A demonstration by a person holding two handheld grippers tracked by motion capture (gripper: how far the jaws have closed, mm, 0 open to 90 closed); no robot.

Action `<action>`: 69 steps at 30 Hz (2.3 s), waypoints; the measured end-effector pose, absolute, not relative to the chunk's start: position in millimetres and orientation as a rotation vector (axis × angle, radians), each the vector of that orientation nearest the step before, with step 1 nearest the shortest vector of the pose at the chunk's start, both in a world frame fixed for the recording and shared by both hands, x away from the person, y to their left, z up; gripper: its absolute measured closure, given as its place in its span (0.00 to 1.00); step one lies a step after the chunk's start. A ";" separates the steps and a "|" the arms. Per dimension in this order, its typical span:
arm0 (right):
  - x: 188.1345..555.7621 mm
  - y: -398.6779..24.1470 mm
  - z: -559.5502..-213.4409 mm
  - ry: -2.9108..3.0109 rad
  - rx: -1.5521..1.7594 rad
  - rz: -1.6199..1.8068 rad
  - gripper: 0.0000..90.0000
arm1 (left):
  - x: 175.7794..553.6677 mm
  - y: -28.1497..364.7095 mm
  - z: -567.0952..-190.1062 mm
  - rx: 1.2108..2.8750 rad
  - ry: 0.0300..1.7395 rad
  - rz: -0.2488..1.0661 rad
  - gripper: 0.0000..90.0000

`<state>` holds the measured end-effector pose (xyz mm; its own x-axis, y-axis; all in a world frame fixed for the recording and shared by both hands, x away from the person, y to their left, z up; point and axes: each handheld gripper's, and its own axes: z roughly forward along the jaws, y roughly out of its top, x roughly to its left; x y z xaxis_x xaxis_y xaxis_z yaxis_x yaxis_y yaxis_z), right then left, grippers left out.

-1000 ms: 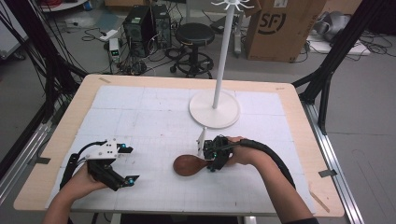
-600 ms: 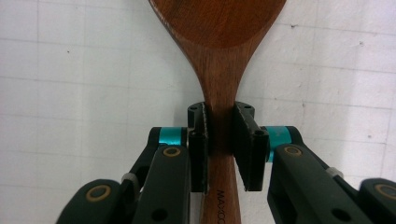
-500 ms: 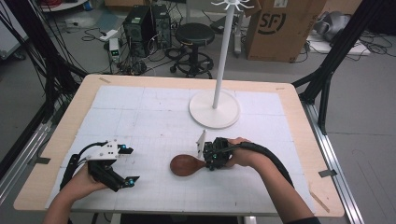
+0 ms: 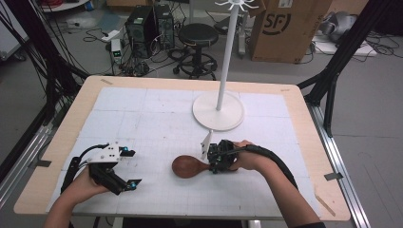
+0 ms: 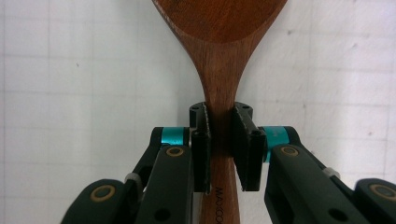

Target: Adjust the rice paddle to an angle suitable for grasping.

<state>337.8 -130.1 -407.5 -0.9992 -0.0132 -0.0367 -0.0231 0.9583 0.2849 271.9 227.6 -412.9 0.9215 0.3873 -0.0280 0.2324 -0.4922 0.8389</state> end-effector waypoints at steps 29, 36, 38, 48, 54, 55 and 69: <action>336.9 -67.2 -407.1 3.093 -0.136 0.650 0.87 | 271.7 230.1 -411.6 2.093 0.435 0.196 0.02; 336.8 -59.9 -411.9 3.088 -0.149 0.632 0.87 | 271.8 229.6 -411.9 2.097 0.436 0.194 0.02; 336.0 -57.7 -413.9 3.089 -0.156 0.617 0.87 | 271.8 229.2 -412.1 2.095 0.436 0.193 0.02; 334.4 -56.9 -412.8 3.073 -0.171 0.675 0.70 | 271.5 230.0 -411.7 2.094 0.434 0.192 0.02; 328.4 -60.4 -407.4 3.041 -0.155 0.776 0.51 | 271.3 230.4 -410.9 2.086 0.431 0.180 0.02; 329.4 -62.1 -406.7 3.025 -0.168 0.820 0.47 | 271.2 230.3 -410.9 2.084 0.432 0.182 0.02; 324.1 -104.1 -394.0 2.988 0.071 1.029 0.05 | 271.7 231.1 -409.5 2.063 0.431 0.177 0.02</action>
<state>324.1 -104.1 -394.0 -0.9988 0.0361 0.0331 0.0488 0.7870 0.6150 271.7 231.1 -409.5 0.9263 0.3734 -0.0503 0.2301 -0.4548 0.8604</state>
